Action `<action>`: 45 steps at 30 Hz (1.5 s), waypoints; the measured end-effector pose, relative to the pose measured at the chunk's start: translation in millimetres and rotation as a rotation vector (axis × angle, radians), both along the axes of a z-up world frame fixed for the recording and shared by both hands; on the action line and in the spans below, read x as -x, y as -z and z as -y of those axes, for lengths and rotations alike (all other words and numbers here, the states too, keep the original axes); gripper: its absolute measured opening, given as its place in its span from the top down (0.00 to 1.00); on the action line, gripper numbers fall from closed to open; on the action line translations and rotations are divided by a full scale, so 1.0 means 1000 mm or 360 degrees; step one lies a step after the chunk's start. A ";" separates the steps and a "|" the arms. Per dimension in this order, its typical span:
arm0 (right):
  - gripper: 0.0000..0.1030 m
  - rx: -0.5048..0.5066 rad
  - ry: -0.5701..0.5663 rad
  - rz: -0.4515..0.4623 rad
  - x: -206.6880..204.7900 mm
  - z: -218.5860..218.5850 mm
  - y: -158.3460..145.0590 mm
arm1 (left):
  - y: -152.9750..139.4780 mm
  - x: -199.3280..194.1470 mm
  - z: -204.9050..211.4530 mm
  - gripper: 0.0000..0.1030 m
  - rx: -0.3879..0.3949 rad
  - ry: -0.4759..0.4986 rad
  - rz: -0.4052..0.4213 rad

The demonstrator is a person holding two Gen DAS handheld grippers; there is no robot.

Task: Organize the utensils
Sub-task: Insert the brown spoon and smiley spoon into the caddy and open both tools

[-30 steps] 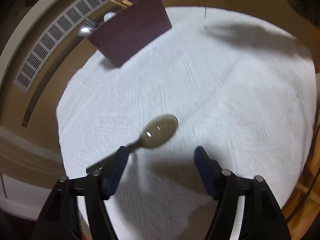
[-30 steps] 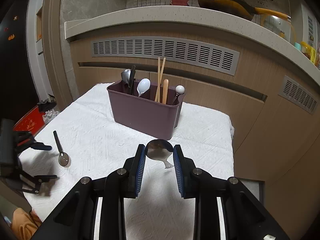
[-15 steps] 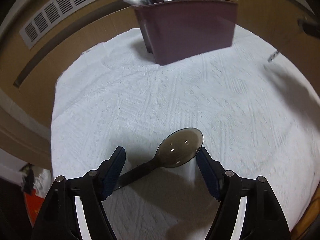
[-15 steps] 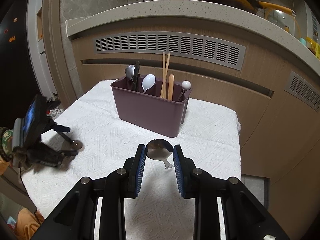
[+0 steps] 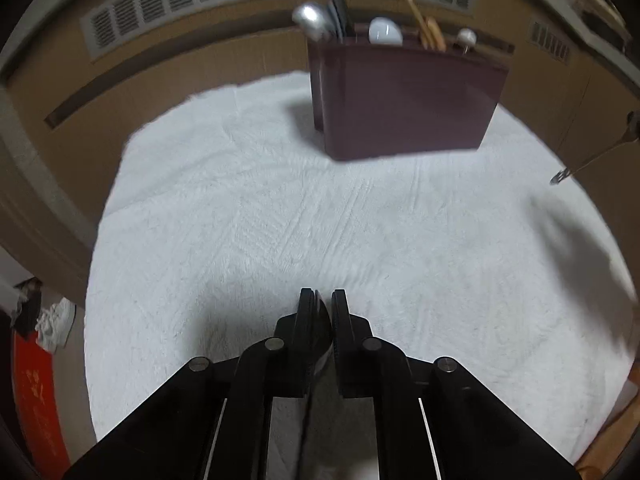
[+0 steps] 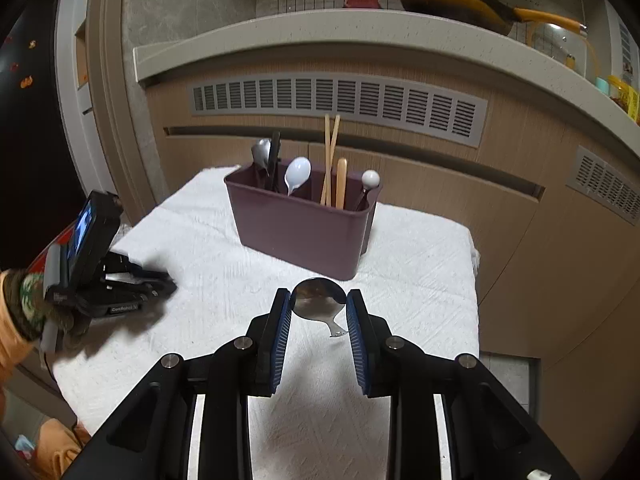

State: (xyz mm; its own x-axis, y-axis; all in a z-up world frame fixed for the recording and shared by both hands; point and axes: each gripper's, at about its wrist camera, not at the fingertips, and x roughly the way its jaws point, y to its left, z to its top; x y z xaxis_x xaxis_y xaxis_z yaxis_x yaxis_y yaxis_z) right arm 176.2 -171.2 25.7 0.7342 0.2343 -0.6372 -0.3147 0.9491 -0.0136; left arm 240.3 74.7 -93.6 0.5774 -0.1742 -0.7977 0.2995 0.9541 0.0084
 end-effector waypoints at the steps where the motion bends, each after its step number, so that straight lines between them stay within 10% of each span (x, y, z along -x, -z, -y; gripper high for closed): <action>1: 0.75 0.0000 -0.0002 0.0011 0.001 -0.001 -0.002 | -0.008 0.008 0.001 0.92 0.0017 -0.0013 0.0063; 11: 0.75 -0.0011 -0.0033 0.0079 0.022 -0.004 -0.023 | -0.090 0.039 -0.009 0.92 0.0287 -0.0101 0.0311; 22: 0.75 -0.0177 -0.0089 0.0182 0.020 -0.008 -0.077 | -0.205 0.082 0.024 0.92 0.0737 0.0009 0.0923; 27: 0.75 -0.0169 -0.0086 0.0298 0.016 -0.009 -0.107 | -0.228 0.081 0.035 0.92 0.0759 0.0027 0.1095; 34: 0.75 -0.0187 -0.0087 0.0429 -0.020 -0.010 -0.149 | -0.251 0.032 0.039 0.92 0.0813 0.0011 0.1346; 41: 0.76 -0.0192 -0.0098 0.0326 -0.083 -0.012 -0.157 | -0.252 -0.058 0.040 0.92 0.0908 0.0005 0.1294; 45: 0.95 -0.0259 -0.0074 0.0237 -0.125 -0.005 -0.140 | -0.238 -0.101 0.038 0.92 0.0987 -0.0007 0.1270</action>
State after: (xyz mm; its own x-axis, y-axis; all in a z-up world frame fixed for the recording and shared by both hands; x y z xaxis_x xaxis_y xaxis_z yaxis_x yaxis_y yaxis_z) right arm 300.7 -166.4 165.3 0.8035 0.3611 -0.4733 -0.3642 0.9271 0.0890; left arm 340.9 37.0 144.3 0.9043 -0.4236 0.0528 0.4195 0.8591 -0.2931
